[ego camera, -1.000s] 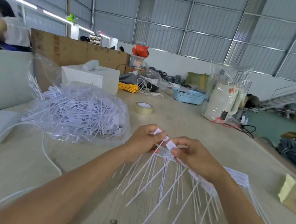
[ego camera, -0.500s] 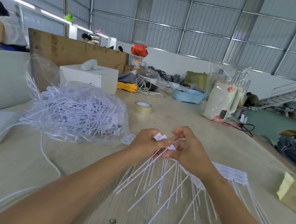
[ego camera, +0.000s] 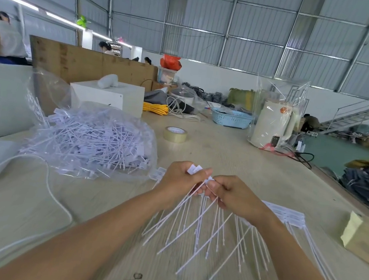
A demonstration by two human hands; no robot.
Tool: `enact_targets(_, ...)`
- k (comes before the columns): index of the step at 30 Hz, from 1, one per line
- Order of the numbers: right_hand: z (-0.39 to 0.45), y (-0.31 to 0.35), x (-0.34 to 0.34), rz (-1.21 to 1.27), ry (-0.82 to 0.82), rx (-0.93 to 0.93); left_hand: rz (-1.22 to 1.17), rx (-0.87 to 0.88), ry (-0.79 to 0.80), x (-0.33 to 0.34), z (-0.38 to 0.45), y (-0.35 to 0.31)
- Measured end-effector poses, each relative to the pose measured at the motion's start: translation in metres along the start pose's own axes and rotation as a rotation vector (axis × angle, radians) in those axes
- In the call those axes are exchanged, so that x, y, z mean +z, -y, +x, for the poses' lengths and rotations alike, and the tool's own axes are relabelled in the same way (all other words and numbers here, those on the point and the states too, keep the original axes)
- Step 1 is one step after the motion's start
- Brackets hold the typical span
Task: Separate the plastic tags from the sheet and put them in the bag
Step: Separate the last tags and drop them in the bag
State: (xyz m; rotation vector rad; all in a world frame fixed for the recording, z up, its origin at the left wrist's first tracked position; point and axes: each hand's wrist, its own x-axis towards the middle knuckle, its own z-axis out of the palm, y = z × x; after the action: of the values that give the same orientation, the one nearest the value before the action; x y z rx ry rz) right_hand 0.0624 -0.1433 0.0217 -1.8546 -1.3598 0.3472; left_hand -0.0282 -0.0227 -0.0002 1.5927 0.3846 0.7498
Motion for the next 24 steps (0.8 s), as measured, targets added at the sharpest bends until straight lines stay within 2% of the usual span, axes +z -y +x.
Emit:
enact_targets(6,0.002,-0.005,0.003,-0.075,-0.049,-0.041,0.033,0.021,0.038,-0.003,-0.005,-0.003)
enact_targets(13,0.007,-0.007,0.008,-0.376,-0.253,-0.147,0.057,0.078,-0.063,0.002,-0.004,-0.008)
enact_targets(18,0.006,-0.007,0.011,-0.794,-0.309,-0.221,0.048,-0.043,-0.059,0.0,-0.001,-0.009)
enact_targets(22,0.002,0.0,0.005,-0.689,-0.34,-0.273,0.026,-0.038,-0.081,0.003,0.001,-0.01)
enact_targets(24,-0.001,0.013,0.001,-0.361,-0.331,-0.353,0.006,-0.078,-0.188,-0.005,0.009,-0.011)
